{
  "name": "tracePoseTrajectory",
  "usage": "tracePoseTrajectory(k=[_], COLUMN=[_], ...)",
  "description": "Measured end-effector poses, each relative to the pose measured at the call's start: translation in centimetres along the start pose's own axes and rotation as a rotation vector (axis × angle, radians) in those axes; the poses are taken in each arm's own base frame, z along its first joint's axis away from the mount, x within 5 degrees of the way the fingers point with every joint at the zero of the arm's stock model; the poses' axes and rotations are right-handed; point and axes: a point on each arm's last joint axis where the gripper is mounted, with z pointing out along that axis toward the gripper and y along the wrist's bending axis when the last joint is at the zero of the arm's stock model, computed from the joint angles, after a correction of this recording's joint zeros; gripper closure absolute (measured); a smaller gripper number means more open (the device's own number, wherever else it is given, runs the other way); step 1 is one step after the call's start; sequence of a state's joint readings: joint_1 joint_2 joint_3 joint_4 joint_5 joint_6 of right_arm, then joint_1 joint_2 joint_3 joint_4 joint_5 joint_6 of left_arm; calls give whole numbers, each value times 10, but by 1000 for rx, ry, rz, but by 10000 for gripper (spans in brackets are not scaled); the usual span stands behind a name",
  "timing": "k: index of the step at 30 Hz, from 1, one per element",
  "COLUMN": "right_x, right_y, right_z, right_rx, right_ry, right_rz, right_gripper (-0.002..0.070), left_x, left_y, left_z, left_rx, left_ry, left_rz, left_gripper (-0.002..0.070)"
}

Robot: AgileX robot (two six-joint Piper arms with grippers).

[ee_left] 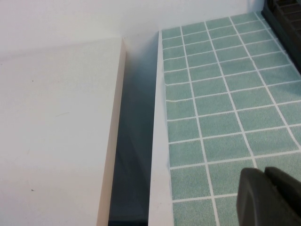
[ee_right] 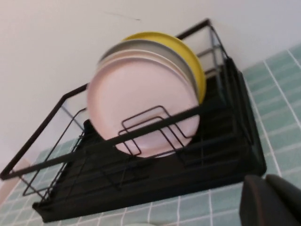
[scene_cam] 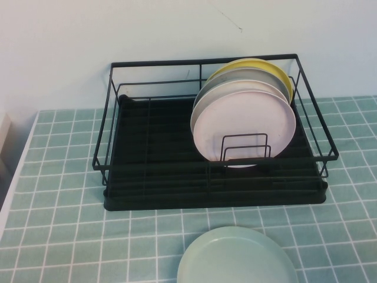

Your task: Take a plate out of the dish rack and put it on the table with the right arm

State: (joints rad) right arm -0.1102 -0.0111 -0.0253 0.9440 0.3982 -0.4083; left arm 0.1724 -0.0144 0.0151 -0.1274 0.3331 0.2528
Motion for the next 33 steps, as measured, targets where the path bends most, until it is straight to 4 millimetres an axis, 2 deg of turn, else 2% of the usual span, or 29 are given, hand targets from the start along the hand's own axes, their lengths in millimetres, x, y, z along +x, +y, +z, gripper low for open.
tracePoseTrajectory(k=[4,7,10,14,19,24,28,33], right_x=[-39,-72,-102,-139,-176,-194,-194,-185], right_y=[33,53,67,87,96,101,111,115], right_z=[-8,-3,10,33,70,116,150,202], right_rx=[-71,-96,-150,-321,-404,-491,-559,-606], right_ry=[41,164,299,378,434,510,574,642], right_rz=[-325,-546,-775,-1062,-1144,-1164,-1237,-1286], right_gripper=[678,678,678,678,678,678,678,678], left_x=[0,0,0,0,0,0,0,0], left_y=[0,0,0,0,0,0,0,0], left_z=[0,0,0,0,0,0,0,0], left_rx=[0,0,0,0,0,0,0,0], left_ry=[0,0,0,0,0,0,0,0], left_rz=[0,0,0,0,0,0,0,0], left_gripper=[678,678,678,678,678,678,678,678])
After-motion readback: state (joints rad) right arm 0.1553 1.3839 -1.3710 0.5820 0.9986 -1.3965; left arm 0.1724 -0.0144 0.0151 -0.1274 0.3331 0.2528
